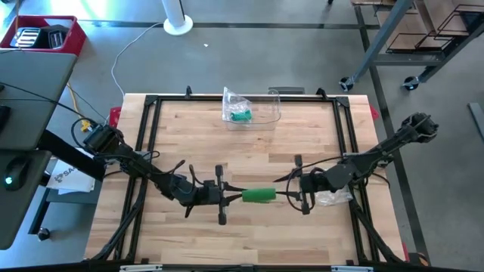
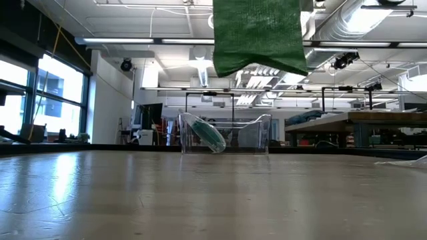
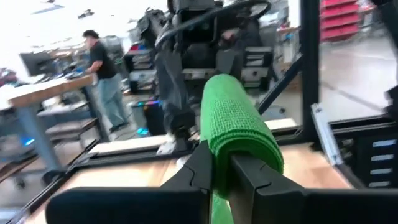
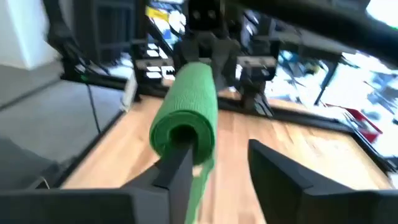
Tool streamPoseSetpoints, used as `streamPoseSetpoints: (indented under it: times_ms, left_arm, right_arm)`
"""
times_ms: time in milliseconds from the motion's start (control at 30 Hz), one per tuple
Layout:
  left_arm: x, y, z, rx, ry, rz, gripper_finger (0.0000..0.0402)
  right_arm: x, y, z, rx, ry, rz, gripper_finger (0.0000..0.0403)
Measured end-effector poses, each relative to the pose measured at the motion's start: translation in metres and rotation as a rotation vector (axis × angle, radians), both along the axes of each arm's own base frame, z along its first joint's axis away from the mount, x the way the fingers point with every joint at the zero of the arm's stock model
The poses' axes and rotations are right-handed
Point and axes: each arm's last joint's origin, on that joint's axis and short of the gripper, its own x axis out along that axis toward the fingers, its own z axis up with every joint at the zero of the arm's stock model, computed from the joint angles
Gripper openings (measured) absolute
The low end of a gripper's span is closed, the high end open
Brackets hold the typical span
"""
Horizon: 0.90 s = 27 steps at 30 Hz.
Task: Roll bandage
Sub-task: Roll the green bandage
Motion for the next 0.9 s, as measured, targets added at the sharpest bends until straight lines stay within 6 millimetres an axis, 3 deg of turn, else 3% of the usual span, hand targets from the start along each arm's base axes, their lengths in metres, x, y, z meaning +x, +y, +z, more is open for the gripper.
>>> streamPoseSetpoints:
  times_ms: [133,400,633,767,900]
  left_arm:
    - [-0.003,0.004,-0.012,-0.010,0.062,0.070,0.0008]
    - [-0.012,0.048,-0.064,-0.227,0.121,0.103,0.0008]
    - [-0.012,0.077,-0.115,-0.280,0.228,0.236,0.0009]
    - [-0.013,0.100,-0.140,-0.302,0.283,0.339,0.0009]
    - [-0.015,0.116,-0.150,-0.303,0.293,0.390,0.0010]
  right_arm:
    - [-0.014,0.000,0.009,-0.009,0.073,-0.091,0.0166]
    - [-0.019,0.012,0.003,0.059,0.179,-0.039,0.0169]
    - [0.015,0.016,-0.033,0.075,0.309,0.049,0.0169]
    - [0.042,0.008,-0.059,0.054,0.353,0.053,0.0169]
    - [0.065,-0.008,-0.086,0.032,0.403,0.051,0.0169]
